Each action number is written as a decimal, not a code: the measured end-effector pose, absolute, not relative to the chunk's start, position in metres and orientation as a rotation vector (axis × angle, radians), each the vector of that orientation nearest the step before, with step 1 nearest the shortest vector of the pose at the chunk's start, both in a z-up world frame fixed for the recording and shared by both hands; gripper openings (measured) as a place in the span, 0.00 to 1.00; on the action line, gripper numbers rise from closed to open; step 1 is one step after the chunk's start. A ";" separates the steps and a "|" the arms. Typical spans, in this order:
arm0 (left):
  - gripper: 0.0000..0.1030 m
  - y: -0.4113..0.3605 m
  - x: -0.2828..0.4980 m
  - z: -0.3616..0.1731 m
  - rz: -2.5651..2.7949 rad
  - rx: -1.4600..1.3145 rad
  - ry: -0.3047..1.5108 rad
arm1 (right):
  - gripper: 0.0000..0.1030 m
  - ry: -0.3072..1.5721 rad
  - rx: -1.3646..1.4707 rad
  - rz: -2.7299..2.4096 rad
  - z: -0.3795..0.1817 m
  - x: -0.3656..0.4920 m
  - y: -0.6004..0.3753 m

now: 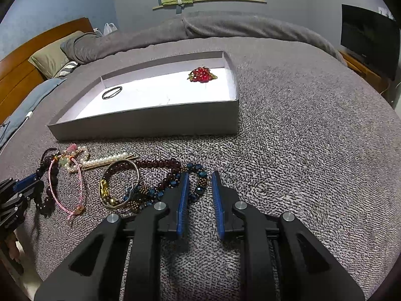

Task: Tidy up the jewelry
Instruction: 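Grasp the black bead bracelet with the left gripper while the right grasps the blue beaded bracelet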

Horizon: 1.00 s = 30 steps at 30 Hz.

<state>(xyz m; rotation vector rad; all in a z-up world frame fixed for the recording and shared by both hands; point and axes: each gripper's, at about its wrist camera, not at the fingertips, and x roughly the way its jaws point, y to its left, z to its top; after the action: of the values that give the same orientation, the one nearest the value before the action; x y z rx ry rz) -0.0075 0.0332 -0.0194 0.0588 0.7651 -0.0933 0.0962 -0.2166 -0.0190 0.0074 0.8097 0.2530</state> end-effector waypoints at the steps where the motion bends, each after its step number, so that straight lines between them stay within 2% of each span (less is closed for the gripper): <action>1: 0.28 0.033 -0.007 -0.019 -0.094 0.059 0.765 | 0.16 0.812 0.010 0.254 -0.019 0.097 -0.216; 3: 0.27 0.034 -0.007 -0.019 -0.096 0.057 0.763 | 0.11 0.814 0.013 0.257 -0.019 0.098 -0.215; 5: 0.21 0.034 -0.008 -0.018 -0.101 0.053 0.761 | 0.07 0.807 0.013 0.251 -0.018 0.097 -0.216; 9: 0.19 0.034 -0.010 -0.016 -0.105 0.049 0.745 | 0.07 0.786 0.034 0.258 -0.015 0.093 -0.222; 10: 0.14 0.035 -0.011 -0.014 -0.106 0.046 0.737 | 0.07 0.777 0.040 0.261 -0.013 0.091 -0.223; 22: 0.14 0.031 -0.028 0.010 -0.130 0.058 0.630 | 0.07 0.649 0.066 0.287 0.017 0.068 -0.238; 30: 0.14 0.025 -0.030 0.047 -0.146 0.066 0.545 | 0.07 0.559 0.064 0.290 0.049 0.056 -0.243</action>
<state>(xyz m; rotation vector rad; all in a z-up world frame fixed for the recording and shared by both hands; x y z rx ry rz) -0.0299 0.0249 0.0473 0.0656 0.5452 -0.1457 0.0562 -0.2435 0.0489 0.0638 0.5594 0.2899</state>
